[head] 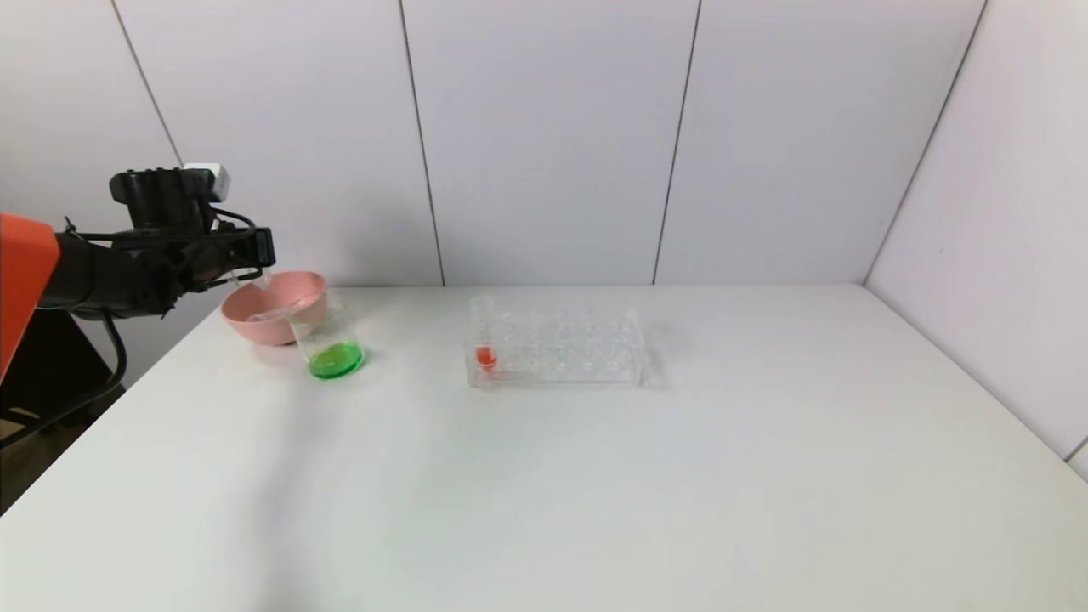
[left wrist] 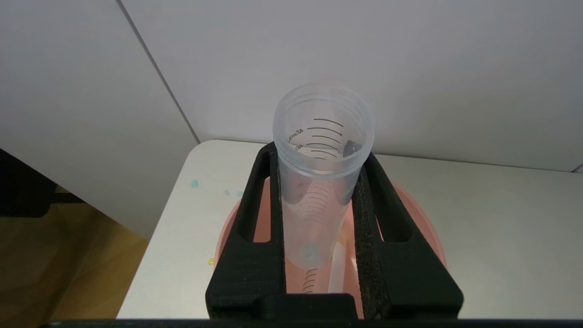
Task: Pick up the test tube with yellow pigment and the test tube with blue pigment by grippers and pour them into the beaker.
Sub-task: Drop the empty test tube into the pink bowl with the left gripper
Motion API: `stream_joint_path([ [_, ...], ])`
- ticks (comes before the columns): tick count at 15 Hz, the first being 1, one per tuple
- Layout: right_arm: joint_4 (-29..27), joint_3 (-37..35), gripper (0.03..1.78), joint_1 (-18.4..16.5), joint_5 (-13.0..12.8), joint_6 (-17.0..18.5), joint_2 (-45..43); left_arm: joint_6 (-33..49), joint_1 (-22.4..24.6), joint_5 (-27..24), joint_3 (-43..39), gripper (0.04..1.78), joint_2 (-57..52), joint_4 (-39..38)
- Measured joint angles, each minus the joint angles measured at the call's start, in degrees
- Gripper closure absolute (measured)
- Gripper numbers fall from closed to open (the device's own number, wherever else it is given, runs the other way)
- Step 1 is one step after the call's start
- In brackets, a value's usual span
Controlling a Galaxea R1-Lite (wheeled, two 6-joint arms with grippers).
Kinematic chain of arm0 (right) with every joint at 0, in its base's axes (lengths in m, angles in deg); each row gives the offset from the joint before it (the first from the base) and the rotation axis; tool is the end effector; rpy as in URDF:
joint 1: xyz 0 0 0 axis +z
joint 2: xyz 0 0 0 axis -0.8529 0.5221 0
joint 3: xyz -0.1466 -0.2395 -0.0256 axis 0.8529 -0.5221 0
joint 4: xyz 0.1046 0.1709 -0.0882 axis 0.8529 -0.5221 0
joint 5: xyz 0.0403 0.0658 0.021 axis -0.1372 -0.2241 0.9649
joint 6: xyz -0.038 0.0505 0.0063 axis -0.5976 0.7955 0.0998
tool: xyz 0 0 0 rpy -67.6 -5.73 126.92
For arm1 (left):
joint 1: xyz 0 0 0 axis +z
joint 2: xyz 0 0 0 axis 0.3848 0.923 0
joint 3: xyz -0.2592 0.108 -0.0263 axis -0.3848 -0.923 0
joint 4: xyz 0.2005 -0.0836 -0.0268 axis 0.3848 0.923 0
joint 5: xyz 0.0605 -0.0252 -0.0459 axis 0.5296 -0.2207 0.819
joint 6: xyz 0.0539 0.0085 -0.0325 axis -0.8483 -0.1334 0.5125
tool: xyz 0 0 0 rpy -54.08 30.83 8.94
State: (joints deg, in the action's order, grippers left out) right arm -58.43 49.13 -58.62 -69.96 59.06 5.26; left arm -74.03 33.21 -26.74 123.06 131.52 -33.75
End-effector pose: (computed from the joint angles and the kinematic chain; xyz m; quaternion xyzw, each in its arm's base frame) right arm 0.0670 -0.0026 0.0772 0.0489 -0.0069 -0.0204 0.9986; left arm 0.5100 0.0952 0.1450 0.0135 0.0863 0.0898 0.9921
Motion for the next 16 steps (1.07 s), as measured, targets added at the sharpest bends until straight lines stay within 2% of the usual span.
stream_joint_path([
  [2, 0.0, 0.0, 0.10, 0.0, 0.0, 0.0, 0.0, 0.1, -0.1, 0.0, 0.3, 1.31, 0.6, 0.5],
  [4, 0.0, 0.0, 0.10, 0.0, 0.0, 0.0, 0.0, 0.2, -0.4, 0.0, 0.6, 1.17, 1.1, 0.4],
  [6, 0.0, 0.0, 0.10, 0.0, 0.0, 0.0, 0.0, 0.8, -0.5, 0.0, 0.6, 0.90, 1.6, 0.1],
  [8, 0.0, 0.0, 0.10, 0.0, 0.0, 0.0, 0.0, 1.1, -0.6, 0.0, 0.5, 0.55, 2.0, -0.1],
  [11, 0.0, 0.0, 0.10, 0.0, 0.0, 0.0, 0.0, 1.7, -0.6, 0.0, -0.3, 0.19, 1.9, -0.8],
  [13, 0.0, 0.0, 0.10, 0.0, 0.0, 0.0, 0.0, 2.2, -0.6, -0.3, -1.6, 0.08, 0.8, -2.0],
  [16, 0.0, 0.0, 0.10, 0.0, 0.0, 0.0, 0.0, 2.4, -0.6, -0.8, -5.4, 0.05, -3.6, -2.7],
])
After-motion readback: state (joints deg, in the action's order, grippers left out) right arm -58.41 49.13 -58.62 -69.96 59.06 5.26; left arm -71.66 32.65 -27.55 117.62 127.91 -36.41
